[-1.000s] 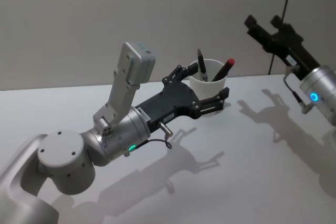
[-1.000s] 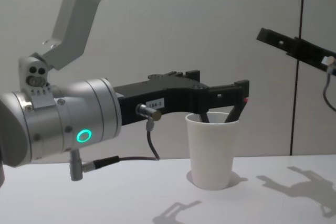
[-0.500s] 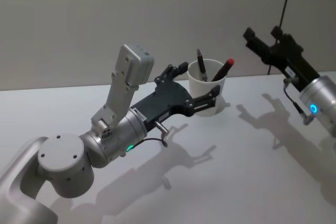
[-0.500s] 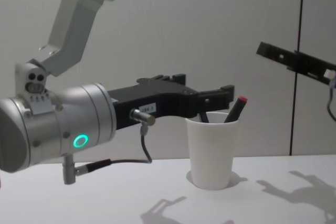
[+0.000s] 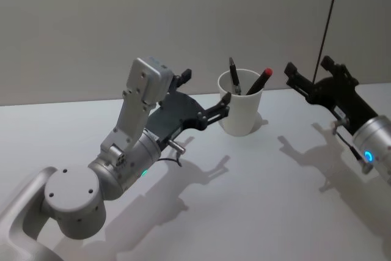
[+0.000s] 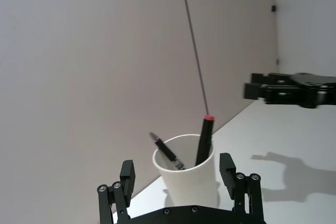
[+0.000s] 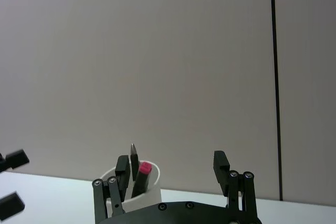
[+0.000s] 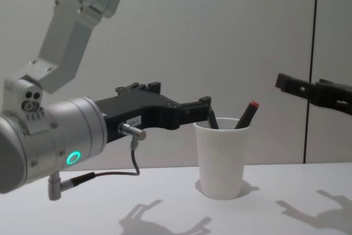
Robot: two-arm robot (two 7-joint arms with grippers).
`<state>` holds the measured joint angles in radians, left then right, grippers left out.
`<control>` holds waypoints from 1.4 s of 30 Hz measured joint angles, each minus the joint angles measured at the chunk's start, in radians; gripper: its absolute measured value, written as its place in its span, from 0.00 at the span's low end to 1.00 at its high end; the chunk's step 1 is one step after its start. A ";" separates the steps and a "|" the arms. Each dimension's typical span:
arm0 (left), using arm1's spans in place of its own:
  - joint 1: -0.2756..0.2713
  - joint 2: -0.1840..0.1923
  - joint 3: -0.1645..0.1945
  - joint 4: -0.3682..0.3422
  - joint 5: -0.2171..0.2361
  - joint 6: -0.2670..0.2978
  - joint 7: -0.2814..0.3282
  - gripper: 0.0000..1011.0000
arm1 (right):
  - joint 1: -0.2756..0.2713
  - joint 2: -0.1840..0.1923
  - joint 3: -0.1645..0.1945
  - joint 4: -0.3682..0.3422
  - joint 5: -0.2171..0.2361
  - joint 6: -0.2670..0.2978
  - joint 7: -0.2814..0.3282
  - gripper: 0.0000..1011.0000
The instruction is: Place the pen into the pen holder.
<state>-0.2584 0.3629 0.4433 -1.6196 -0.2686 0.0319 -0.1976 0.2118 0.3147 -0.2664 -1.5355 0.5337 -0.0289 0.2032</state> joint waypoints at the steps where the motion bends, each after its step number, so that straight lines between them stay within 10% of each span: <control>1: 0.001 0.001 0.001 0.000 0.004 -0.001 0.010 0.99 | -0.008 0.001 0.001 -0.008 -0.008 0.002 -0.005 0.99; 22: 0.022 0.020 0.012 -0.007 0.068 -0.019 0.186 0.99 | -0.203 0.021 0.037 -0.208 -0.221 0.058 -0.123 0.99; 42: 0.021 0.019 0.011 -0.007 0.068 -0.019 0.187 0.99 | -0.227 0.023 0.041 -0.231 -0.246 0.064 -0.137 0.99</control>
<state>-0.2372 0.3821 0.4542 -1.6262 -0.2004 0.0133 -0.0108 -0.0147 0.3375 -0.2252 -1.7668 0.2873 0.0349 0.0665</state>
